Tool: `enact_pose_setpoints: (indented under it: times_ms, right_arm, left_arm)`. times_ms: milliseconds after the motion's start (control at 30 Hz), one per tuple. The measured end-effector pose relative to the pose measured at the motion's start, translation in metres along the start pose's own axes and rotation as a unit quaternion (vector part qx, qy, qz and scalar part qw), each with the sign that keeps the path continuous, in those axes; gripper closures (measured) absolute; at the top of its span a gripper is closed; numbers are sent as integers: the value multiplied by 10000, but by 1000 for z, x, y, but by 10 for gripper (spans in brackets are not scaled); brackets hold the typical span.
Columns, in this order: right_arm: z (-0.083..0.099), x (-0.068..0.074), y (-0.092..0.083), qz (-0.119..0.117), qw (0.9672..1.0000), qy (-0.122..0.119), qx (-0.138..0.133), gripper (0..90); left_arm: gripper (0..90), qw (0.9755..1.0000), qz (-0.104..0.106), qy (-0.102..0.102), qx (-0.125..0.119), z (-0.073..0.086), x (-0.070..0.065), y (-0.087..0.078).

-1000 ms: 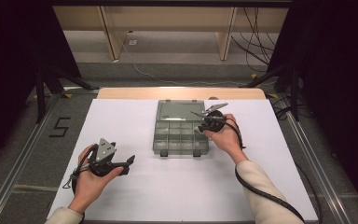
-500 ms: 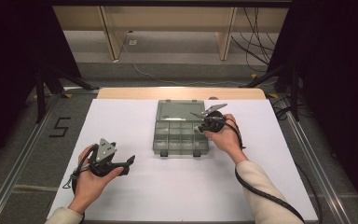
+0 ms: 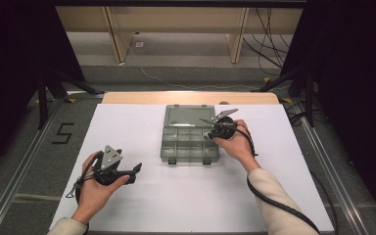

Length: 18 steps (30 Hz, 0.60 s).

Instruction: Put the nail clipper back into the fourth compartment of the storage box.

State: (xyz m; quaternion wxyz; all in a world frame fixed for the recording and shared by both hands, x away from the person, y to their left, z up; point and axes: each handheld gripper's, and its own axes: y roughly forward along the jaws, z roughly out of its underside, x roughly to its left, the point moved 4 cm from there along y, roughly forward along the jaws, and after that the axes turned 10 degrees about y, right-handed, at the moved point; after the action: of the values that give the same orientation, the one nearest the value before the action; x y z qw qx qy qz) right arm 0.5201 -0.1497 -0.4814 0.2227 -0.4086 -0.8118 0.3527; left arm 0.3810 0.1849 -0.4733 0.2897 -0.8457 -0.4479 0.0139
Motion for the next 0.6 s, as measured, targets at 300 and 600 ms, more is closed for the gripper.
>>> enact_pose_setpoints:
  times_ms: [300,600]
  right_arm:
    - [-3,-2,-4,-15,9998,172,-119,658]
    - [-8,-8,-11,65,9983,387,-428,516]
  left_arm:
    - [147,10000,-15,-17,4,0,0,0]
    - [147,10000,-36,-32,13,0,0,-1]
